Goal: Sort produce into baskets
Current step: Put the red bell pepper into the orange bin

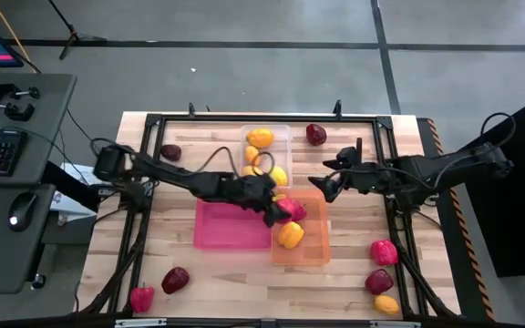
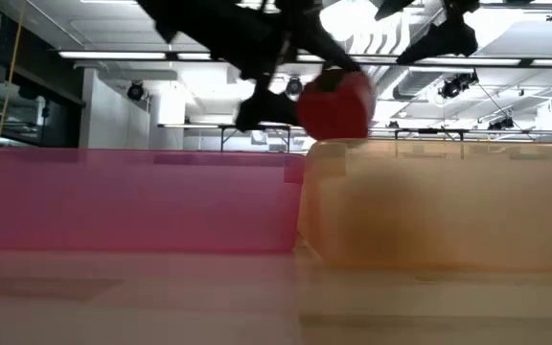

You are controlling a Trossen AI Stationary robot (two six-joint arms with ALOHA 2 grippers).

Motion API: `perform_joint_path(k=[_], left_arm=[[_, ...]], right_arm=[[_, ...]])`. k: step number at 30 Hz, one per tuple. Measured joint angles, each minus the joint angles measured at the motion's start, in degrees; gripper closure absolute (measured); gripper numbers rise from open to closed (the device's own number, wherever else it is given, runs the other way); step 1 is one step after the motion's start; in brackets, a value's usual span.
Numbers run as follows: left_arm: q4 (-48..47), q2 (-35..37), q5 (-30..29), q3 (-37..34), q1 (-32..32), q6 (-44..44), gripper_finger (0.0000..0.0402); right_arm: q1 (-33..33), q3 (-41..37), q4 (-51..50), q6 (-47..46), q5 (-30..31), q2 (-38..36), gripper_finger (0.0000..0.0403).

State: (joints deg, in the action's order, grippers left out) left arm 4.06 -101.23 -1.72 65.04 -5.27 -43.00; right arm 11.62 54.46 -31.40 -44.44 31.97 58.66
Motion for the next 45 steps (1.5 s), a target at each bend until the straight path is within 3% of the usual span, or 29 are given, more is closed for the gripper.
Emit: perform_joint_path(k=[4, 16, 26, 34, 40, 45], left_arm=[[-0.64, -3.05, 4.77, 3.11, 0.12, 1.26, 0.0085], [-0.94, -3.41, 3.6, 3.19, 3.38, 2.14, 0.0066], [0.76, -3.41, 7.98, 3.19, 4.5, 3.84, 0.0005], [7.51, -0.02, 10.43, 3.23, 5.26, 7.46, 0.0006], [-3.48, 7.27, 9.91, 3.23, 7.82, 13.57, 0.0006], [-14.49, 14.26, 4.53, 3.23, 8.65, 20.06, 0.0006]], right_arm=[[0.96, 0.0, -2.06, -1.88, 1.8, -0.27, 0.0019], [1.46, 0.0, -3.12, -3.48, 3.39, 0.5, 0.0019], [1.49, 0.0, -3.1, -3.11, 3.4, 0.34, 0.0019], [3.23, 0.0, -2.23, -1.85, 3.32, -5.78, 0.0019], [7.23, 0.02, -2.6, -8.03, 3.28, -8.9, 0.0019], [12.49, 0.02, -3.63, -16.46, -2.88, -6.44, 0.0019]])
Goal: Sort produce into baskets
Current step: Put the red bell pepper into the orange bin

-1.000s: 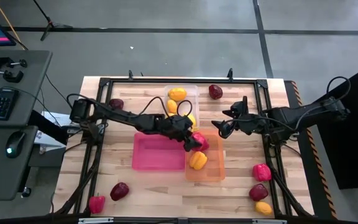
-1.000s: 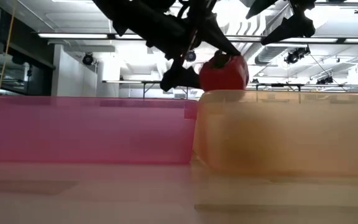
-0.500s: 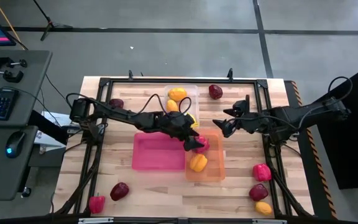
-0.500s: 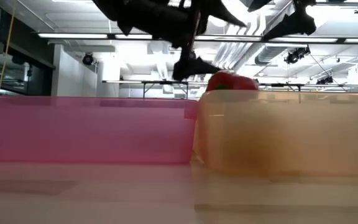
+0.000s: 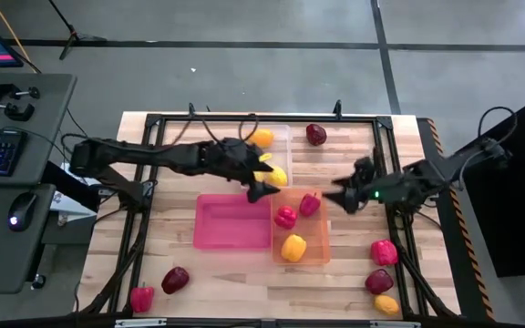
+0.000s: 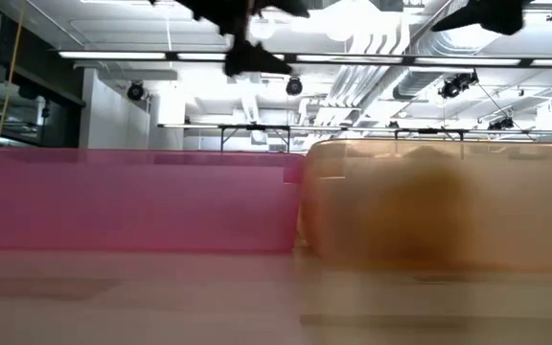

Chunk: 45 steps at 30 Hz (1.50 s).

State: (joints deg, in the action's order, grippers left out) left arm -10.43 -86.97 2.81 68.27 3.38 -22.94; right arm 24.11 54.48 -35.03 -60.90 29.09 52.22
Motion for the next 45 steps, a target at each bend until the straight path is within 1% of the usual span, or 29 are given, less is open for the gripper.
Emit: perform_joint_path(k=[3, 5, 8, 10, 15, 17, 20, 22, 26, 29, 34, 36, 38, 40, 42, 44, 45], left_arm=[[-5.01, 3.69, -5.22, -0.02, -0.32, 3.03, 0.0006], [-8.06, 5.86, -8.75, -0.02, -0.5, 4.08, 0.0006], [-10.3, 8.23, -13.15, -0.02, -0.55, 4.18, 0.0006], [-10.57, 9.06, -15.03, -0.02, -0.49, 4.65, 0.0006], [-12.55, 9.39, -17.38, -0.28, -0.41, 5.53, 0.0006], [-10.02, 9.41, -17.44, -2.13, -0.39, 5.57, 0.0006], [-8.88, 9.41, -16.62, -4.8, -0.39, 3.92, 0.0006], [-8.41, 9.54, -15.83, -6.41, -0.42, 2.16, 0.0006], [-8.12, 9.45, -14.95, -9.63, -1.39, -0.77, 0.0006], [-5.88, 9.54, -14.44, -11.56, -2.29, -1.86, 0.0006], [-5.29, 9.52, -12.49, -12.09, -3.94, -2.22, 0.0006], [-4.1, 9.86, -10.69, -12.09, -4.54, -1.24, 0.0006], [-2.35, 10.56, -8.41, -12.07, -5.08, -0.55, 0.0006], [-0.9, 11.74, -7.85, -12.0, -5.48, -0.58, 0.0006], [-0.24, 13.05, -7.92, -12.0, -5.73, -0.91, 0.0006], [0.12, 14.52, -8.11, -12.0, -5.75, -1.01, 0.0006], [0.06, 15.23, -8.45, -12.0, -5.75, -1.01, 0.0006]], right_arm=[[4.51, 0.0, -0.99, -5.12, -8.84, 2.42, 0.0019], [8.13, 0.0, -2.68, -10.78, -13.85, 4.33, 0.0019], [13.74, 0.0, -6.66, -20.87, -18.07, 7.75, 0.0019], [17.11, 0.0, -11.48, -28.79, -21.72, 10.2, 0.0019], [23.33, 0.0, -29.65, -50.8, -36.13, 16.29, 0.0019], [24.46, 0.0, -34.06, -57.31, -39.17, 17.26, 0.0019], [25.67, 0.0, -35.74, -64.85, -37.82, 17.52, 0.0019], [26.28, 0.0, -36.0, -66.58, -37.16, 17.9, 0.0019], [26.31, 0.0, -37.22, -66.48, -37.65, 19.62, 0.0019], [26.31, 0.0, -38.67, -65.1, -38.4, 21.92, 0.0019], [26.15, 0.0, -39.01, -61.6, -38.89, 25.32, 0.0019], [26.13, -0.64, -37.21, -61.64, -39.95, 25.91, 0.0019], [26.15, -2.95, -32.33, -62.76, -40.27, 25.8, 0.0019], [26.21, -5.69, -28.11, -63.89, -40.21, 25.47, 0.002], [26.2, -7.5, -28.59, -65.34, -40.8, 24.88, 0.002], [26.11, -8.36, -29.11, -65.63, -38.98, 24.25, 0.002], [25.85, -8.8, -28.97, -65.49, -39.04, 23.93, 0.002]])
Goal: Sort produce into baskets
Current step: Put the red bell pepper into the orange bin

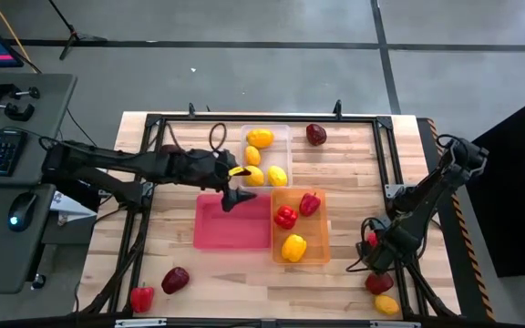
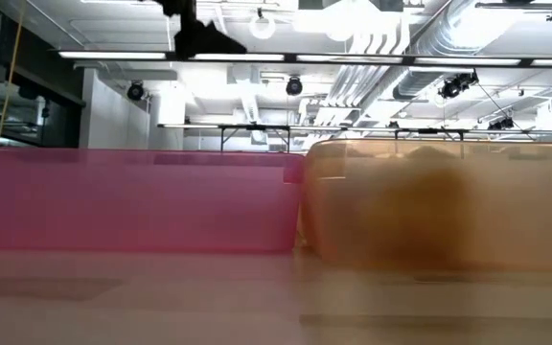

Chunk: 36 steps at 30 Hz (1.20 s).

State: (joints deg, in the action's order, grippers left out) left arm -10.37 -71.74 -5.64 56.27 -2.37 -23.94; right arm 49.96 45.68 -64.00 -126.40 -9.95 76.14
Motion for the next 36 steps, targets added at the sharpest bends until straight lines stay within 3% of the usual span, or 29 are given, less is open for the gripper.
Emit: perform_joint_path(k=[4, 7, 14, 18, 22, 26, 28, 33, 36], left_arm=[[-0.73, 2.05, -1.1, 0.0, 0.0, -0.02, 0.0006], [-1.5, 3.22, -1.16, 0.0, 0.0, -1.08, 0.0006], [-1.68, 7.05, -0.9, 0.0, 0.01, -2.98, 0.0006], [-1.73, 10.73, -4.07, 0.0, 0.86, -1.79, 0.0006], [-1.73, 13.5, -6.94, 0.0, 2.26, -0.25, 0.0006], [-1.77, 14.75, -6.99, 0.0, 3.25, 0.07, 0.0006], [-1.87, 14.77, -6.98, 0.0, 3.51, 0.04, 0.0006], [-2.24, 14.77, -6.92, 0.0, 3.5, -1.88, 0.0006], [-3.28, 14.77, -5.38, 0.0, 3.5, -3.88, 0.0007]], right_arm=[[-0.54, -2.4, 0.84, 3.71, -3.18, -0.03, 0.002], [-0.54, -3.51, 0.88, 3.6, -2.18, -0.03, 0.002], [-0.83, 0.18, 0.68, 8.33, 5.52, -2.46, 0.002], [-1.4, 4.53, -3.02, 12.49, 13.15, -5.96, 0.002], [-5.78, 6.16, -6.67, 16.91, 15.64, -7.52, 0.002], [-11.55, 5.94, -4.95, 32.45, 17.59, -7.46, 0.002], [-15.23, 5.94, -5.17, 35.79, 17.7, -7.46, 0.002], [-23.77, 5.94, -5.6, 28.4, 15.36, -7.46, 0.002], [-24.28, 5.94, -5.44, 19.49, 16.86, -7.46, 0.002]])
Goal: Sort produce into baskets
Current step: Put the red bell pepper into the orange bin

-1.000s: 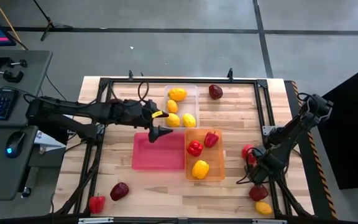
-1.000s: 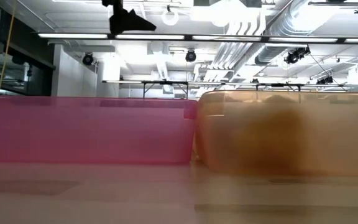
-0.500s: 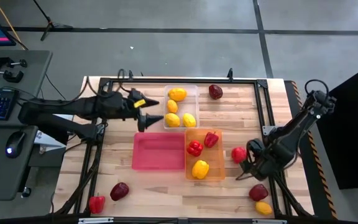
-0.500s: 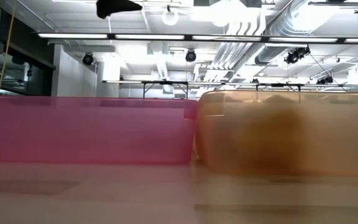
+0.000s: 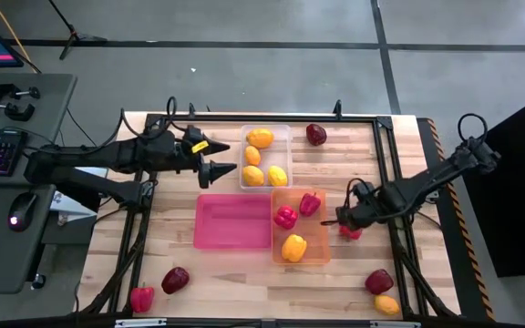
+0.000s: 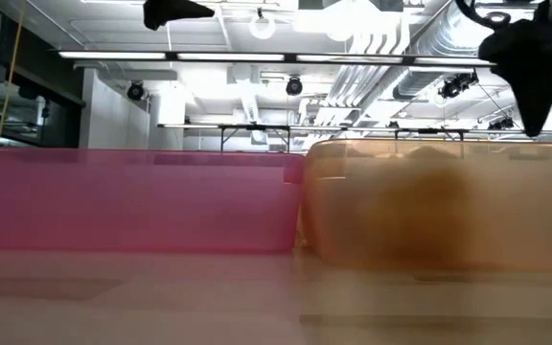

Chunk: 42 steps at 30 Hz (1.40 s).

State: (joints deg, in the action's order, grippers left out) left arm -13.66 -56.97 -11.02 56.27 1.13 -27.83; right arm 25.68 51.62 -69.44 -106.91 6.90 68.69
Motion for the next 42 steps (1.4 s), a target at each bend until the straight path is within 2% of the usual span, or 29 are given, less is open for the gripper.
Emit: perform_joint_path(k=[3, 9, 16, 22, 35, 39, 42], left_arm=[[-1.5, 0.0, 2.09, 0.0, -0.02, -0.59, 0.0007], [-4.97, 0.0, 3.78, 0.0, -0.02, -0.47, 0.0007], [-5.09, 0.0, 3.82, 0.0, -0.02, 1.39, 0.0007], [-6.12, 0.0, 5.48, 0.0, -0.02, 1.48, 0.0006], [-8.03, 0.0, 5.51, 0.0, -0.02, 1.48, 0.0007], [-7.92, 0.0, 5.44, 0.0, -0.02, 1.48, 0.0007], [-6.59, 0.0, 6.19, 0.0, -0.02, 1.5, 0.0006]], right_arm=[[3.01, 0.0, 0.21, -8.53, 2.57, 0.48, 0.002], [7.85, 0.0, -3.72, -22.19, 3.21, 4.82, 0.002], [4.9, 0.0, -0.1, -22.36, 3.24, 11.18, 0.002], [4.97, 0.0, 1.39, -23.14, -1.32, 16.53, 0.002], [4.3, 0.01, 2.84, -22.63, -1.92, 26.37, 0.002], [4.3, 0.11, 3.54, -21.94, -1.12, 26.97, 0.004], [4.49, 0.12, 2.69, -21.02, -0.19, 25.72, 0.0079]])
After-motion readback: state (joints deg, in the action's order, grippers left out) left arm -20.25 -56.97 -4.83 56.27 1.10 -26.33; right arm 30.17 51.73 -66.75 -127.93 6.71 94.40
